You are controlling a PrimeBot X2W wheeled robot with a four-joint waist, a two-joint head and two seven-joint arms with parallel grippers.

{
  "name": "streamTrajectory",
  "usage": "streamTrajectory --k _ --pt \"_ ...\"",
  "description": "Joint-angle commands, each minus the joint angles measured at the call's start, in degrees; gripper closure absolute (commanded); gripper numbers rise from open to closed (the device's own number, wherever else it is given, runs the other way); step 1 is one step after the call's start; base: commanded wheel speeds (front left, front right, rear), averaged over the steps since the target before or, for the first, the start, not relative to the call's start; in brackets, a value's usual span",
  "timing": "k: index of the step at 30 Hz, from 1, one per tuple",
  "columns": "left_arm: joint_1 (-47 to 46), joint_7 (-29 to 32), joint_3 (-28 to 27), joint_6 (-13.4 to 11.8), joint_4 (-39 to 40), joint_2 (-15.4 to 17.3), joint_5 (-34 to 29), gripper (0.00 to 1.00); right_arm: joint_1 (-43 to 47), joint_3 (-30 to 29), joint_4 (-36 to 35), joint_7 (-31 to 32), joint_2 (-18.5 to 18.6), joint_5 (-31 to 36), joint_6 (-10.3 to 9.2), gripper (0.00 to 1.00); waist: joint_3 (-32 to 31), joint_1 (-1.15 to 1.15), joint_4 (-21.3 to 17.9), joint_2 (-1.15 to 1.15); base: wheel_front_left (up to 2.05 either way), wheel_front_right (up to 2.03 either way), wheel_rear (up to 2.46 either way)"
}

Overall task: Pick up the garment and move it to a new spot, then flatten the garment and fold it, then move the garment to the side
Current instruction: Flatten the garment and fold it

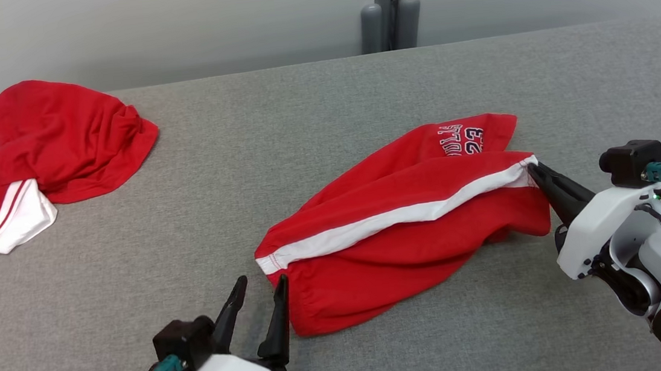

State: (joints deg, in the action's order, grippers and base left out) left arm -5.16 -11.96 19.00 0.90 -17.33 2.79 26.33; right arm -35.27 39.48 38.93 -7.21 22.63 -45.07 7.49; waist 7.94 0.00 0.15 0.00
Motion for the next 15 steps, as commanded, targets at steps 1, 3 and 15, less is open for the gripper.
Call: streamTrajectory --k 1,3,15 --pt "-1.51 1.10 0.13 0.31 -0.61 0.23 1.47 0.00 1.00 -0.35 -0.91 -0.31 0.43 0.77 0.01 1.00 0.05 0.00 -0.55 0.00 0.00 0.00 0.00" --pt "-2.88 3.10 0.07 -0.01 -1.77 0.25 4.16 0.00 1.71 -0.93 -2.18 0.05 0.34 1.55 0.01 1.00 0.14 0.00 -1.03 0.00 0.00 0.00 0.00" --pt "-9.75 12.41 -0.43 -3.35 -8.98 0.62 6.47 0.00 4.26 -4.89 -6.41 2.78 -0.71 5.65 0.01 1.00 0.86 0.00 -2.76 0.00 0.00 0.00 0.00"
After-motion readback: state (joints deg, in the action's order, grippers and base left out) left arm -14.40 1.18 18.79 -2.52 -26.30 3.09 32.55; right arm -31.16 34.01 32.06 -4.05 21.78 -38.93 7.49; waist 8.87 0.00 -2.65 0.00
